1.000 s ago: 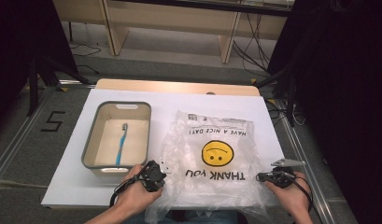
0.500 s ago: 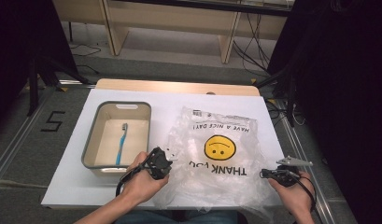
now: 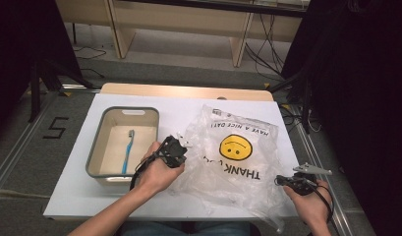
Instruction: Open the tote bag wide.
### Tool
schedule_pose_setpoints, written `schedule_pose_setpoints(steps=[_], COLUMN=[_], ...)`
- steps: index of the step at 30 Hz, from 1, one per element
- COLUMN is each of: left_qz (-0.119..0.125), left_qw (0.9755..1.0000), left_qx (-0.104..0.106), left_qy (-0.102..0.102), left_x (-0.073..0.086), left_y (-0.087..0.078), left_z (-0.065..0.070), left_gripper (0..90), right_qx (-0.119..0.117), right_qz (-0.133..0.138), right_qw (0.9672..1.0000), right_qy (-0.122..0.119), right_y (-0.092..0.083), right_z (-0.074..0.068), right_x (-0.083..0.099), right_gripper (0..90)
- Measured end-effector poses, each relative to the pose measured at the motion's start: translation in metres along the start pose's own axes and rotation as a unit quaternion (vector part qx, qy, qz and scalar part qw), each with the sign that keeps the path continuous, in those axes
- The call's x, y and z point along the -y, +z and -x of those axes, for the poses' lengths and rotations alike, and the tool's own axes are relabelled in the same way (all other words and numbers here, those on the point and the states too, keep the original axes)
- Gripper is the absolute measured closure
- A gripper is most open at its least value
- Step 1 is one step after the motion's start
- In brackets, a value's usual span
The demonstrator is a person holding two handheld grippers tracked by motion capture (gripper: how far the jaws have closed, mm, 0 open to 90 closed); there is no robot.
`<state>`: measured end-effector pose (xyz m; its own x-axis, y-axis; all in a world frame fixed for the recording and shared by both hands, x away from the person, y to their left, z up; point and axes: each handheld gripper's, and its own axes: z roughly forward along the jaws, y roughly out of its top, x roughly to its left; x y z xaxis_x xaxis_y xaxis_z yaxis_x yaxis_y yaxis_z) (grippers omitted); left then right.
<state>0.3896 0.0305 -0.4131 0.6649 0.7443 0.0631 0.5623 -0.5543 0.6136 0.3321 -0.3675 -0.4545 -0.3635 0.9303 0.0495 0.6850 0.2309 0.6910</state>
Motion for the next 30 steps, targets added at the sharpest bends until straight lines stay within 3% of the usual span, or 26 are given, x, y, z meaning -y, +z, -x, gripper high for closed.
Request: schedule_pose_setpoints(steps=[14,26,30], left_qz=[0.008,0.003,0.007], left_qw=[0.9994,0.9980,0.9972], left_qx=[-0.016,-0.032,-0.036], left_qy=[-0.029,-0.054,-0.065], left_x=[-0.025,-0.039,-0.041], left_y=[0.016,0.026,0.027], left_z=[-0.028,-0.048,-0.053], left_gripper=[89.4,88.5,86.0], right_qx=[-0.015,-0.053,-0.075], right_qz=[0.005,-0.007,-0.029], right_qw=[0.9999,0.9985,0.9966], right_qy=[-0.002,-0.010,-0.019], right_y=[0.002,0.006,0.010], right_z=[-0.010,-0.025,-0.032], right_x=[-0.004,-0.004,-0.003], right_gripper=[90.0,90.0,90.0])
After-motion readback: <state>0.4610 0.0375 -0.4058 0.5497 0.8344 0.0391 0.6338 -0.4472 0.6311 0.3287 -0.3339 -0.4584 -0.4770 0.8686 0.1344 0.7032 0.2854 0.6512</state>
